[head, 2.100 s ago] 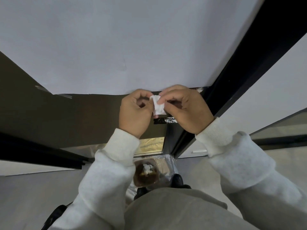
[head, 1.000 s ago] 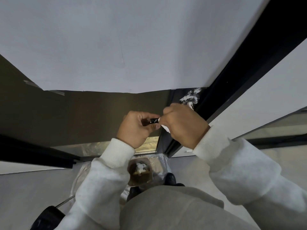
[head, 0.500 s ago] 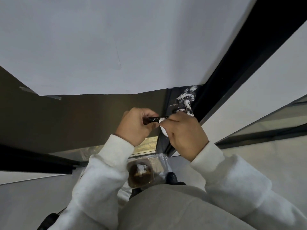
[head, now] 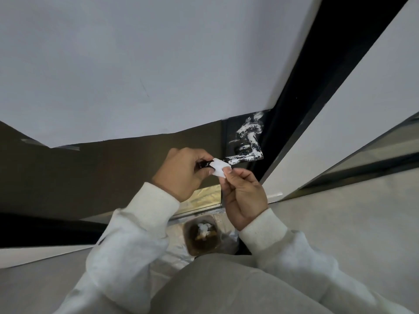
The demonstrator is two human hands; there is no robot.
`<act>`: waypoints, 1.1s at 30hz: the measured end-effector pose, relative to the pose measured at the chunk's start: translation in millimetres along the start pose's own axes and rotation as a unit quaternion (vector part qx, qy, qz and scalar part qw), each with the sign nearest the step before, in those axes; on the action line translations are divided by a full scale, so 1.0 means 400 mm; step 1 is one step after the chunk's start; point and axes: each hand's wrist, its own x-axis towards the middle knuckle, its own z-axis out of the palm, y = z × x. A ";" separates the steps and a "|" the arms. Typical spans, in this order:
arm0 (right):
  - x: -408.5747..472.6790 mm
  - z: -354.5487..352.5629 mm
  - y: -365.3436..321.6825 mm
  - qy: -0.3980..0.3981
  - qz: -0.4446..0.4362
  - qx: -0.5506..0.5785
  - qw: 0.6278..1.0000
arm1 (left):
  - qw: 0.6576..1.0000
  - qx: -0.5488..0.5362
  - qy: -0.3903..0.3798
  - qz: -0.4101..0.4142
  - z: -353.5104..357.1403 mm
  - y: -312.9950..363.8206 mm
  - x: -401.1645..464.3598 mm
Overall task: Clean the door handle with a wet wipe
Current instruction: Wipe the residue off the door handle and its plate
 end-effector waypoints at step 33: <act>0.084 -0.045 0.000 -0.136 0.073 0.020 0.988 | 0.972 0.206 -0.116 -0.001 0.006 0.076 -0.012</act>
